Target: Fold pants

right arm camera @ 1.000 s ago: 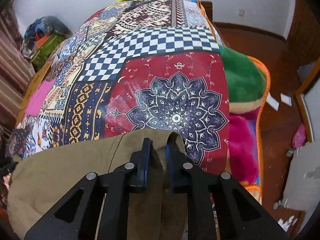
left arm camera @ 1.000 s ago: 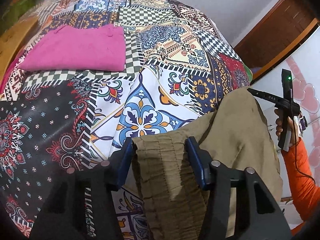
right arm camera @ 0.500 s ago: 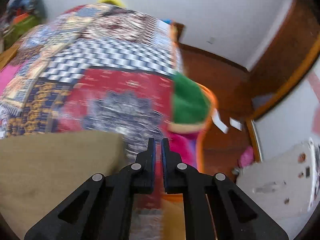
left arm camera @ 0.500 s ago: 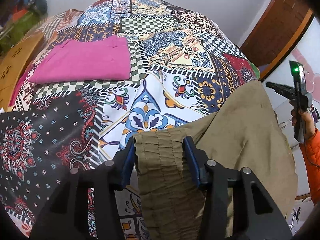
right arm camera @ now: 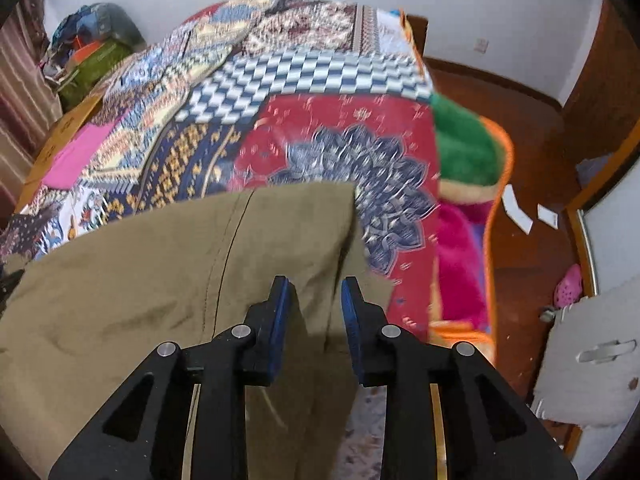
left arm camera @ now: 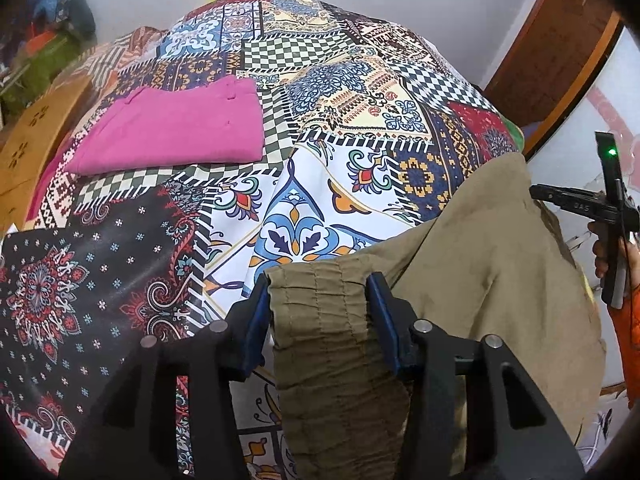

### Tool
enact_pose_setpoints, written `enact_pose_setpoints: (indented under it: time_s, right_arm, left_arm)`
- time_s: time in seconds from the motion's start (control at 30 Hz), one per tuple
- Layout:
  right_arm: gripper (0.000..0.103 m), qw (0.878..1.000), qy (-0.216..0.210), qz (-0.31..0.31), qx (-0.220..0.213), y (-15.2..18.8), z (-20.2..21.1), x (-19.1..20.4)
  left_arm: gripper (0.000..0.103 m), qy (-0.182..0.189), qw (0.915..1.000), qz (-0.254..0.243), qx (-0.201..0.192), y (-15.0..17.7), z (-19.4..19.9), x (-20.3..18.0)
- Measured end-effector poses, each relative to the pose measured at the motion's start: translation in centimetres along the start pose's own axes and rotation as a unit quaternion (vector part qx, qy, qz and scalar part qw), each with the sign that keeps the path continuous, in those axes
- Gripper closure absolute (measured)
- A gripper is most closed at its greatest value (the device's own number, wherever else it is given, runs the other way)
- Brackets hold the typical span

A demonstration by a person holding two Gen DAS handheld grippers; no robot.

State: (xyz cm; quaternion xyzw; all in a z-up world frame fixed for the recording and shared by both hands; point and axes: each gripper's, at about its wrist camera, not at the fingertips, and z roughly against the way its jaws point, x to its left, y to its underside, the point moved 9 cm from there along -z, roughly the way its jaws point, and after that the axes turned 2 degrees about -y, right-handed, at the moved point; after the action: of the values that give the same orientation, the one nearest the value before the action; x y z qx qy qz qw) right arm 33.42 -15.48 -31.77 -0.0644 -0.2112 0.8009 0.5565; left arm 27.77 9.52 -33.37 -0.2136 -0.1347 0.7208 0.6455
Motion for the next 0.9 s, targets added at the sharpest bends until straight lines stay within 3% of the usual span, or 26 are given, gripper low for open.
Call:
enact_pose_setpoints:
  time_s: [0.23, 0.37, 0.6, 0.63, 0.7, 0.77, 0.9]
  right_arm:
    - [0.078, 0.998, -0.041, -0.040, 0.020, 1.0, -1.3, -0.2]
    - [0.089, 0.998, -0.049, -0.032, 0.015, 1.1, -1.1, -0.1]
    - [0.096, 0.999, 0.027, 0.038, 0.007, 1.4, -0.9, 1.2]
    - [0.103, 0.997, 0.057, 0.043, 0.009, 1.4, -0.6, 0.5]
    - [0.103, 0.993, 0.109, 0.044, 0.010, 1.7, -0.2, -1.9]
    - [0.103, 0.994, 0.103, 0.005, 0.025, 2.1, 0.2, -3.8]
    - [0.101, 0.995, 0.094, -0.022, 0.001, 2.7, 3.5, -5.1]
  left_arm:
    - [0.055, 0.005, 1.0000, 0.006, 0.001, 0.1, -0.3, 0.2]
    - [0.055, 0.002, 1.0000, 0.003, -0.001, 0.2, -0.3, 0.1]
    - [0.055, -0.001, 1.0000, 0.002, -0.001, 0.2, -0.3, 0.2]
    - [0.055, -0.005, 1.0000, -0.001, -0.001, 0.2, -0.3, 0.2]
    - [0.055, -0.009, 0.9999, -0.005, -0.002, 0.3, -0.2, 0.2]
    - [0.055, -0.014, 0.9999, -0.005, -0.001, 0.4, -0.1, 0.2]
    - [0.055, -0.019, 0.9997, -0.011, -0.003, 0.2, 0.7, 0.1]
